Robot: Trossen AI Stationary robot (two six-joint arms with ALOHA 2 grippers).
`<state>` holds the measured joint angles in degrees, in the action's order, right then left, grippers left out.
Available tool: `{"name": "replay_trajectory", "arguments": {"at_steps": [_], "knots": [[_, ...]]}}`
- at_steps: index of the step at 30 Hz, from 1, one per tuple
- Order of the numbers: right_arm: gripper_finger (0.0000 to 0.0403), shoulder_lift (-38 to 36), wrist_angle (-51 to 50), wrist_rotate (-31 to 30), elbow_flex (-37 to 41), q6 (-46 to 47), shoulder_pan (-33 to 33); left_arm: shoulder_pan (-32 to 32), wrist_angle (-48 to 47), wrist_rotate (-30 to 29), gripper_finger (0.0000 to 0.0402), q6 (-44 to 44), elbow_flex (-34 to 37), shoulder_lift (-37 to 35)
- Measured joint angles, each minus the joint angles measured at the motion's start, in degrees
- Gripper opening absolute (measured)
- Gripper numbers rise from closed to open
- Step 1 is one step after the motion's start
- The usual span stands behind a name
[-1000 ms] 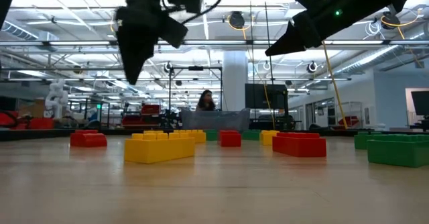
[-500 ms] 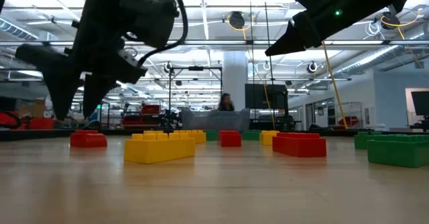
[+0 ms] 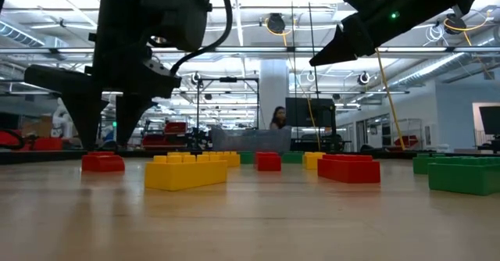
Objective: Sort & place blocks by color
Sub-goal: Put the red game piece into the black bin
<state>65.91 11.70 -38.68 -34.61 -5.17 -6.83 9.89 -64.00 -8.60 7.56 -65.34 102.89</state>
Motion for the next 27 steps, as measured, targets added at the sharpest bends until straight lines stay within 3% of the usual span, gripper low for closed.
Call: {"name": "replay_trajectory", "arguments": {"at_steps": [27], "knots": [[0.0233, 0.0, 0.0, 0.0, 0.0, 0.0, 0.0, -0.1, 7.9, -0.5, 0.0242, 1.3, 5.3, 0.0]]}}
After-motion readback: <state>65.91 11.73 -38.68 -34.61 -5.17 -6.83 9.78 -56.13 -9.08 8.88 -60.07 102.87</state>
